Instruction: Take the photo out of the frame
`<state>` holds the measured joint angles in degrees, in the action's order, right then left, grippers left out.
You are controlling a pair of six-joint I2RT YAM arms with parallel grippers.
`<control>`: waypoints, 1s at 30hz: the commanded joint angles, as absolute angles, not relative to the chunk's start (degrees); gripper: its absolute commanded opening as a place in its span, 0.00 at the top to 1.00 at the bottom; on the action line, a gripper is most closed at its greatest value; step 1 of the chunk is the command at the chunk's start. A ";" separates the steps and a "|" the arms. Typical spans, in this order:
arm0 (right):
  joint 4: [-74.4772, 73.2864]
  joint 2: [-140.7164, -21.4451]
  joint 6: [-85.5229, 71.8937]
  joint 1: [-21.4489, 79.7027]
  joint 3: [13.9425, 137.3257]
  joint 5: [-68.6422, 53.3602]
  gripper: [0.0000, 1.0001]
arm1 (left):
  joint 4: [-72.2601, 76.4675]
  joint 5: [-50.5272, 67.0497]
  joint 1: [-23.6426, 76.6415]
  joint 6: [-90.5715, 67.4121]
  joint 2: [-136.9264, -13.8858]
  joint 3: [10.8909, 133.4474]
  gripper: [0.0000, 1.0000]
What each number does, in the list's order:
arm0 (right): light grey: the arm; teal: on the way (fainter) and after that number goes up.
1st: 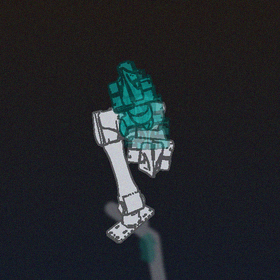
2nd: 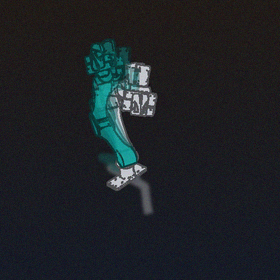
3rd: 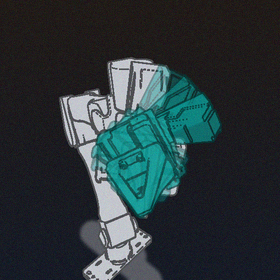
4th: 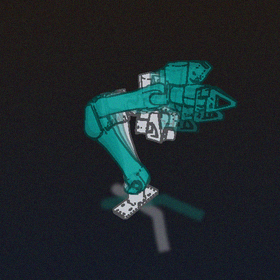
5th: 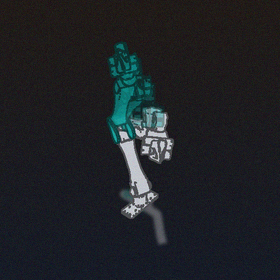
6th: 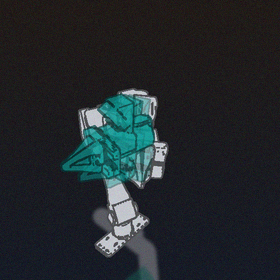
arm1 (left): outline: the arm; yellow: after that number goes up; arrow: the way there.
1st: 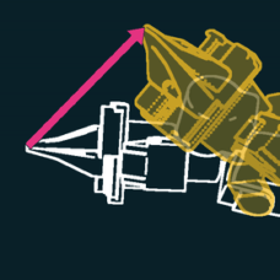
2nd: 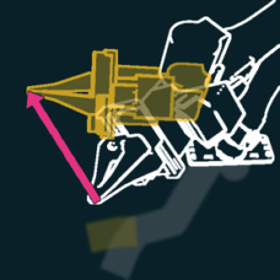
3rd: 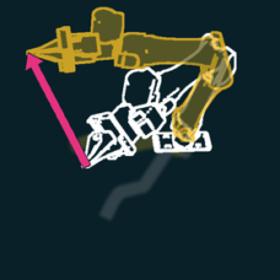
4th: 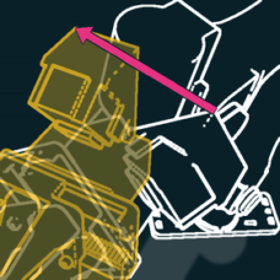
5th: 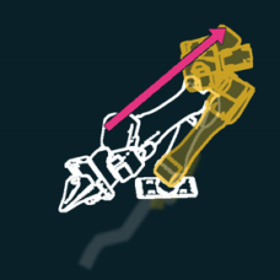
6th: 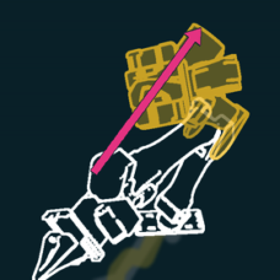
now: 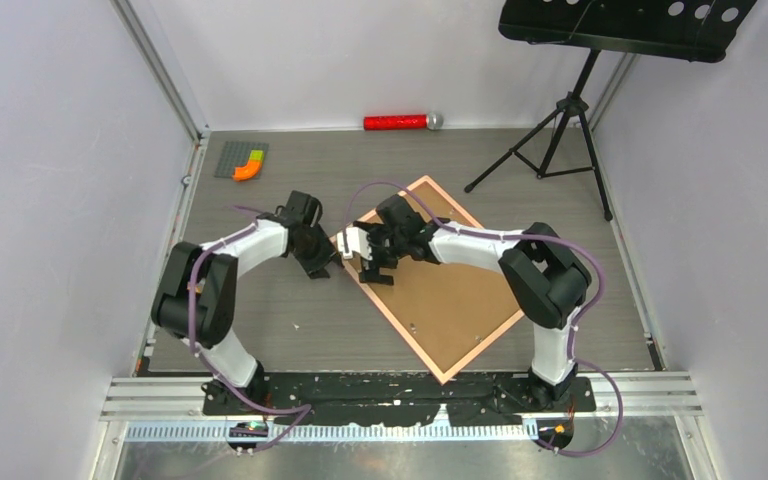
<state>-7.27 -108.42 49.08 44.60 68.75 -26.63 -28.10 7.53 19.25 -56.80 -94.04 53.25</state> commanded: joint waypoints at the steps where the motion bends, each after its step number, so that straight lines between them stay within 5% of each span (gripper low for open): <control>1: -11.31 -110.87 52.12 46.60 72.63 -24.81 0.05 | -26.68 10.73 19.45 -54.70 -100.13 56.33 0.57; 12: -15.91 -114.53 53.96 47.51 76.08 -14.98 0.10 | -28.02 8.55 18.98 -52.41 -93.84 55.82 0.56; 21: -4.56 -106.82 50.44 47.34 69.27 -19.76 0.09 | -26.40 12.51 16.35 -51.35 -94.00 60.22 0.55; 30: -3.16 -104.52 50.64 46.75 67.77 -17.72 0.09 | -28.91 12.51 16.50 -50.55 -103.74 63.41 0.55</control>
